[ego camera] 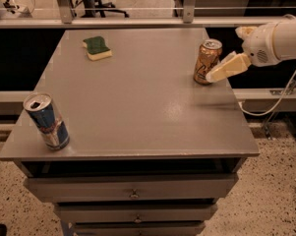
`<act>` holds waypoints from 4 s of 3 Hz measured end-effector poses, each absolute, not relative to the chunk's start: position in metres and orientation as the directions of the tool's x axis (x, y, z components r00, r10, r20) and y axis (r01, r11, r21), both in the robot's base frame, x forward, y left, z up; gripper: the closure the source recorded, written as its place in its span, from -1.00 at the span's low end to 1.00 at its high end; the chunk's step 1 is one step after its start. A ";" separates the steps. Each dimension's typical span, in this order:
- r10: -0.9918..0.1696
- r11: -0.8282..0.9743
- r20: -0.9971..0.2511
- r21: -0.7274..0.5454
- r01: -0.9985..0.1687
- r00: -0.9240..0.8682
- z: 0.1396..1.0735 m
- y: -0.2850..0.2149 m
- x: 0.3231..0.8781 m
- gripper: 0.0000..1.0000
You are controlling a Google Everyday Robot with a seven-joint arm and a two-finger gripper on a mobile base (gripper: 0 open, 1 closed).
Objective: Move orange can near sponge
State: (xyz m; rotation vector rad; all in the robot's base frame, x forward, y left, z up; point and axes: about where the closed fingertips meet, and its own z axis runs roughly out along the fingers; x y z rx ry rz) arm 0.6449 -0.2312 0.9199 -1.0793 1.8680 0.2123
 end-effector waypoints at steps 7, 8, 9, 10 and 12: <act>-0.316 0.603 -0.934 -0.061 -0.796 -0.167 0.944 -0.184 0.677 1.00; -0.279 0.540 -0.953 -0.053 -0.840 -0.119 0.938 -0.127 0.695 1.00; -0.236 0.462 -0.970 -0.057 -0.885 -0.061 0.934 -0.048 0.718 1.00; -0.215 0.376 -0.977 -0.100 -0.921 0.018 0.936 0.040 0.744 1.00; -0.262 0.330 -0.961 -0.178 -0.927 0.091 0.929 0.102 0.782 1.00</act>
Offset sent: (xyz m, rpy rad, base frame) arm 0.0547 0.0383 -0.0333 0.2840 0.0609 -0.0108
